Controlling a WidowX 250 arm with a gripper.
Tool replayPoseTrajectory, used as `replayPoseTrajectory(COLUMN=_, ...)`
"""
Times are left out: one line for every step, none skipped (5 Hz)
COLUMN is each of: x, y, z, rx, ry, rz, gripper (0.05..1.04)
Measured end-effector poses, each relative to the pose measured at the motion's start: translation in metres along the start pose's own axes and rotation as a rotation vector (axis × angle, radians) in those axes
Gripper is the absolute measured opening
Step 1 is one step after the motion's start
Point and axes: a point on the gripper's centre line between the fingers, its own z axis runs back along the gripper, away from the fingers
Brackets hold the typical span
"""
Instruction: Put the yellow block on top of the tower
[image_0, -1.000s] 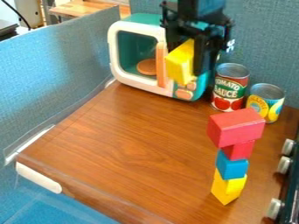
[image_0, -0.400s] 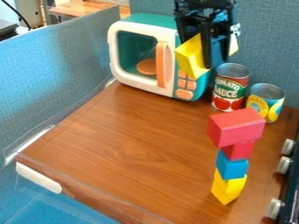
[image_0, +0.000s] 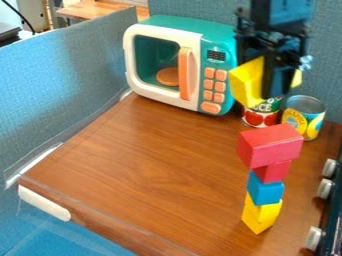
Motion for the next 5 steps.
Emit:
replayPoseTrajectory(x=0.011, y=-0.011, z=-0.012, rx=0.011, ry=0.049, rz=-0.038, gripper=0.597)
replayPoseTrajectory(x=0.013, y=-0.016, z=-0.013, rx=0.026, ry=0.060, rz=-0.045, gripper=0.597)
replayPoseTrajectory(x=0.017, y=-0.017, z=-0.019, rx=0.026, ry=0.079, rz=-0.049, gripper=0.597)
replayPoseTrajectory(x=0.028, y=-0.011, z=-0.039, rx=0.056, ry=0.176, rz=0.020, gripper=0.597)
replayPoseTrajectory(x=0.012, y=-0.014, z=-0.047, rx=0.053, ry=0.191, rz=0.025, gripper=0.597)
